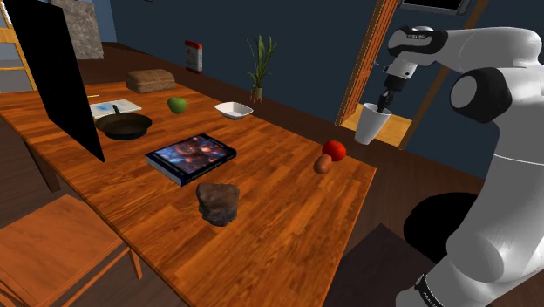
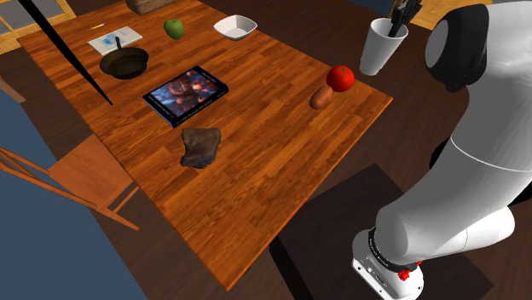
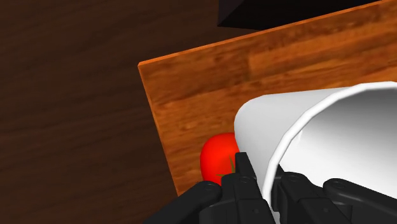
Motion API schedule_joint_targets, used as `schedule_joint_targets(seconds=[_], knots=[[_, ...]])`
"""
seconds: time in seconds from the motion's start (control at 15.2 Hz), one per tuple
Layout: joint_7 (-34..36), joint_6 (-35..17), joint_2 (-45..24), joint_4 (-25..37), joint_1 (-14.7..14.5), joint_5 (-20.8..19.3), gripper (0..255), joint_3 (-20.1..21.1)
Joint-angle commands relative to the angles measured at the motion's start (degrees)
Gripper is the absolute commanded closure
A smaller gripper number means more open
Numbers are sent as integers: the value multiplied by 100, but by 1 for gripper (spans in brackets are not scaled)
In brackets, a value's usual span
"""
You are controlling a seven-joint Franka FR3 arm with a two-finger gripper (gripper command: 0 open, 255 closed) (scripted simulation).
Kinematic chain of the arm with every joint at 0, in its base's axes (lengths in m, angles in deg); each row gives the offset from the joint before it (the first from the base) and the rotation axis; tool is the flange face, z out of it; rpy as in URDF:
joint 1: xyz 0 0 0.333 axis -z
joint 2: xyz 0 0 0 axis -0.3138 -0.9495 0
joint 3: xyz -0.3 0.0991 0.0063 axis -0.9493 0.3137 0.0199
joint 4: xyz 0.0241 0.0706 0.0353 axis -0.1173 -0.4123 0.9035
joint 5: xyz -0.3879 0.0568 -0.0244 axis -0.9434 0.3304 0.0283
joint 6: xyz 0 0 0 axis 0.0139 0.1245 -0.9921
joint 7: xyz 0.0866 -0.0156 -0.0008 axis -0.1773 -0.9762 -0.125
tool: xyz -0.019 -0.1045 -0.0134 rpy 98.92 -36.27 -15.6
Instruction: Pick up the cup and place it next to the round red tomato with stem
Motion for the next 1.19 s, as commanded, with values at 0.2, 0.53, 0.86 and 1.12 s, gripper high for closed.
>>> schedule_joint_targets(seconds=[0.2, 0.53, 0.86, 1.12], knots=[[-40, -400, 57, -452, -56, -18, 255, 8], [-89, -789, 74, -861, -95, -16, 255, 18], [-145, -1159, 53, -1217, -120, 5, 255, 31], [-194, -1444, 11, -1469, -132, 34, 255, 43]])
